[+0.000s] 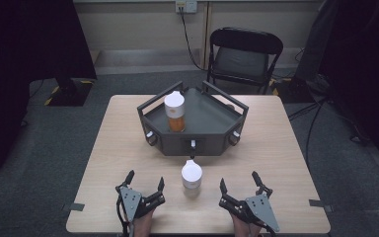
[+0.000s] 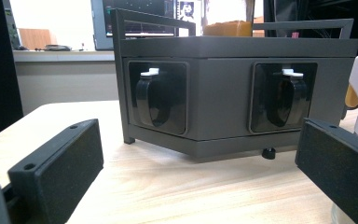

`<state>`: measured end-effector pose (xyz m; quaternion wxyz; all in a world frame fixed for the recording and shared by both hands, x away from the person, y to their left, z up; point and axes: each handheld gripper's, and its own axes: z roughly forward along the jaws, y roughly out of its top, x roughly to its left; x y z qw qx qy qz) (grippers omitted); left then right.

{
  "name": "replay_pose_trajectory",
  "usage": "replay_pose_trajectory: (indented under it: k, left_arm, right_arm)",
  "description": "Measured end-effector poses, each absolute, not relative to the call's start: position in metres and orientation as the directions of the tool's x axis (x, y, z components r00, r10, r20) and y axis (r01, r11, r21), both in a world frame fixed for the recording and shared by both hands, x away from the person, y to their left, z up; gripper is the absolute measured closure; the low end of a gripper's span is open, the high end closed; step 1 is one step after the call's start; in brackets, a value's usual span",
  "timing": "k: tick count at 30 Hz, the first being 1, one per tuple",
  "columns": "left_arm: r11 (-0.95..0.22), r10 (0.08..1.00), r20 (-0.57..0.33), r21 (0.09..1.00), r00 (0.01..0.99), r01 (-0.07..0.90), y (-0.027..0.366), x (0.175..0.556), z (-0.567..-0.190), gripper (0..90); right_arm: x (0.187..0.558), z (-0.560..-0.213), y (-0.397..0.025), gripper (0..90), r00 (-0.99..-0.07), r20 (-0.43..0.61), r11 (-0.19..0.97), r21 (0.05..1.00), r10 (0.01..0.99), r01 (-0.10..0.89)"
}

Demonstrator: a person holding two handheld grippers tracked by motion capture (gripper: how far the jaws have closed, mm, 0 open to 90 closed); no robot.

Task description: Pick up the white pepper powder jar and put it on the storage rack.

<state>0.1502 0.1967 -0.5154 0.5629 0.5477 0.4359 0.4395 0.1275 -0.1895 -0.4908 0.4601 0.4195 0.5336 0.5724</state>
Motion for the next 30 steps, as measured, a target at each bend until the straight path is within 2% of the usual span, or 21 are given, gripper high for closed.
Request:
replay_pose_trajectory:
  k: [10, 30]
  left_arm:
    - [0.013, 0.974, -0.009, 1.000, 0.228, -0.017, 0.196, 0.150, -0.515, 0.1]
    - [0.013, 0.974, -0.009, 1.000, 0.226, -0.017, 0.195, 0.150, -0.515, 0.2]
  right_arm:
    - [0.126, -0.481, -0.185, 0.0, -0.286, 0.010, -0.033, 0.996, 0.958, -0.077]
    - [0.134, -0.457, -0.156, 0.4, -0.409, -0.034, 0.000, 0.997, 0.912, -0.082]
